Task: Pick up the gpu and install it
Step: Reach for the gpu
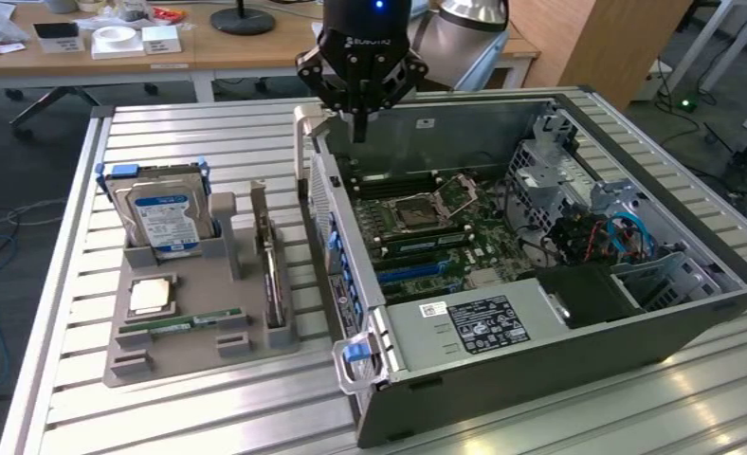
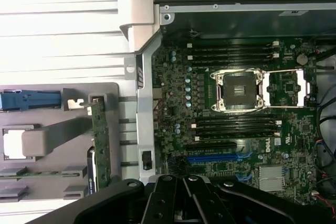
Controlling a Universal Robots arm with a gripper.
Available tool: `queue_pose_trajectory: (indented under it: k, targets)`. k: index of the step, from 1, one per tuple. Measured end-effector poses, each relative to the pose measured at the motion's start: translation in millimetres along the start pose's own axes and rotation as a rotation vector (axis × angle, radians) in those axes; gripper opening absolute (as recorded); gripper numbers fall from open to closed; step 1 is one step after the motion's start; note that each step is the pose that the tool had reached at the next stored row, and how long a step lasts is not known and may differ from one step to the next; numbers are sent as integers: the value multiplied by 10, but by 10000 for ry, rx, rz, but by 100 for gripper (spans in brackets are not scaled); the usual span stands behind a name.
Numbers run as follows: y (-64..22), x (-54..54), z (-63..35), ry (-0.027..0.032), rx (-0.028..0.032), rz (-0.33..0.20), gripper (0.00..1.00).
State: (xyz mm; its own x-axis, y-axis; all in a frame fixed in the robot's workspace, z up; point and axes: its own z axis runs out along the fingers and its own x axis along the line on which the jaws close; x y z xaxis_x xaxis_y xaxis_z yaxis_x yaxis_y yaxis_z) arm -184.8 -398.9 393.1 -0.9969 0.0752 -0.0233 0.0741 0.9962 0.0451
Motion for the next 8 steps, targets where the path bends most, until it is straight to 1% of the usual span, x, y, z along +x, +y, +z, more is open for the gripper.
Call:
queue_pose_trajectory:
  k: [8]
  targets:
    - [-12, 166, -4, 0, 1, 0, 11]
